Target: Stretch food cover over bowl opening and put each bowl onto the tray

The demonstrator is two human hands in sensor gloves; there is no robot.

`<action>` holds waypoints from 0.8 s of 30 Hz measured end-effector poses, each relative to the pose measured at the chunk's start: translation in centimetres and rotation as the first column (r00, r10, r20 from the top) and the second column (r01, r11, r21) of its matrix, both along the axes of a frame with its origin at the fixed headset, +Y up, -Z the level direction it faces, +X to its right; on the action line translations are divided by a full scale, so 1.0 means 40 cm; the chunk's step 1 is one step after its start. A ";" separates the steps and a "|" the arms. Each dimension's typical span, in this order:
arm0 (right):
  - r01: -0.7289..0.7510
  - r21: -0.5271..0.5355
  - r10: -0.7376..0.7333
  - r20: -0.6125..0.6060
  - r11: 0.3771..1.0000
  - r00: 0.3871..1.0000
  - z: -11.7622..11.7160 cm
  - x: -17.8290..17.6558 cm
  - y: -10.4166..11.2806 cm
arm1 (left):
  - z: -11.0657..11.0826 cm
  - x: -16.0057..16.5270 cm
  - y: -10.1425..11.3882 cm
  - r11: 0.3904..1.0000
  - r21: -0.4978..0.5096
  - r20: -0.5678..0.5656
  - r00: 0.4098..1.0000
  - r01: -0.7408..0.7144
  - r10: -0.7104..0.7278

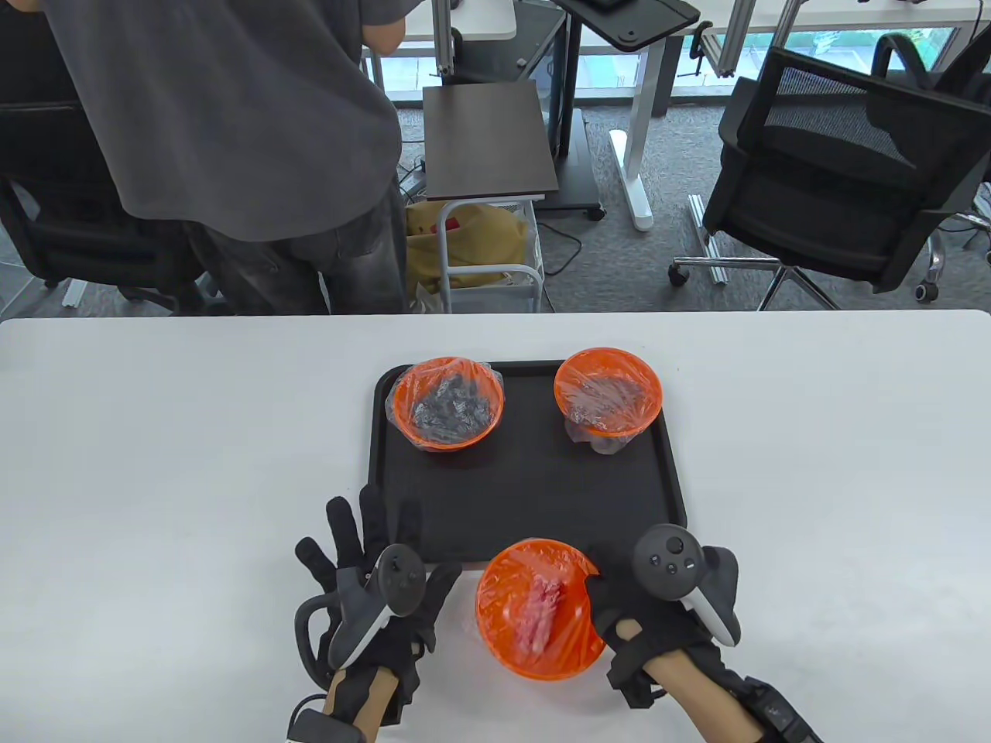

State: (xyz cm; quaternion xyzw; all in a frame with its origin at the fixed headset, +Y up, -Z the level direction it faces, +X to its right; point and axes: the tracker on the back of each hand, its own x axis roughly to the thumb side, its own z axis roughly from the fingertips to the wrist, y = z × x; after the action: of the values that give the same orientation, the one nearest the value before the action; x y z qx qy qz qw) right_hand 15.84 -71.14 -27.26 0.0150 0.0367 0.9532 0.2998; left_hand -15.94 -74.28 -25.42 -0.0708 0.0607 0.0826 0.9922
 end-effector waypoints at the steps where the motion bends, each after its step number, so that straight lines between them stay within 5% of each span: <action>1: 0.007 0.008 -0.007 0.015 1.000 1.000 -0.018 0.002 0.009 | 0.000 0.000 0.000 1.000 0.000 0.000 1.000 -0.002 0.002; 13: 0.032 0.001 -0.031 0.162 0.999 0.986 -0.212 -0.012 0.020 | -0.002 -0.002 -0.001 1.000 -0.009 -0.002 1.000 -0.005 0.005; 24: 0.022 -0.060 -0.008 0.215 0.998 0.976 -0.293 -0.036 -0.039 | 0.000 0.006 -0.003 1.000 -0.024 0.013 1.000 0.011 -0.011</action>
State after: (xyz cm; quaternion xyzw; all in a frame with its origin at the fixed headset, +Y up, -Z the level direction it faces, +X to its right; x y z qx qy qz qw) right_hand 14.40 -72.72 -38.98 -0.0971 0.0333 0.9453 0.3095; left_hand -15.69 -74.40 -25.42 -0.0831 0.0557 0.0758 0.9921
